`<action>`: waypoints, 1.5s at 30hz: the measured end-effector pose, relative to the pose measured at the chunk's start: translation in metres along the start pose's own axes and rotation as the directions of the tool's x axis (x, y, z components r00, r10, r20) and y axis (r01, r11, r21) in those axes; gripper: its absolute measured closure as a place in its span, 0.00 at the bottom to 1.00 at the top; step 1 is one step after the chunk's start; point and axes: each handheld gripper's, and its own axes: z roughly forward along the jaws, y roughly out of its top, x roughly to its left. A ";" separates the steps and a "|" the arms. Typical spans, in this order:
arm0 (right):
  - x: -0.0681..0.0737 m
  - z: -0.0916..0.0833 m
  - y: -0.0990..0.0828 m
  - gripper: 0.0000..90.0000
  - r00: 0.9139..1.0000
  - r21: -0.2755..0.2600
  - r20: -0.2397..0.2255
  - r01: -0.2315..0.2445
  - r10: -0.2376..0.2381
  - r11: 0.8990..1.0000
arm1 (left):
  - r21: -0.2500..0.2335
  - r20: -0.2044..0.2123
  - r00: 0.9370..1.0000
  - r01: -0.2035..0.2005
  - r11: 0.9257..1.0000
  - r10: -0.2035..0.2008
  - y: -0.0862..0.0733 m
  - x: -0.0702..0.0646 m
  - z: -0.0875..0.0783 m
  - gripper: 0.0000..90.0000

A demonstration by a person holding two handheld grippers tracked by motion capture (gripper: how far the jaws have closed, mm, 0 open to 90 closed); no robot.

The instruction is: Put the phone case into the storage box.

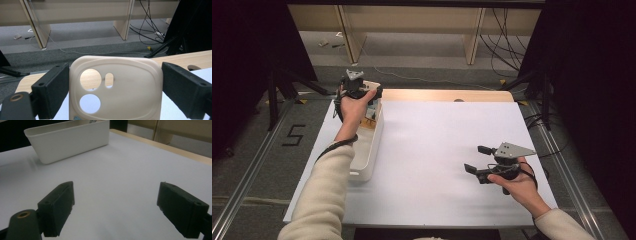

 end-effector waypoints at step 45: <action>-0.001 0.000 0.000 0.17 1.000 0.001 -0.003 -0.001 0.001 1.000 | 0.063 0.002 1.000 0.003 0.998 -0.003 -0.002 0.003 0.011 0.11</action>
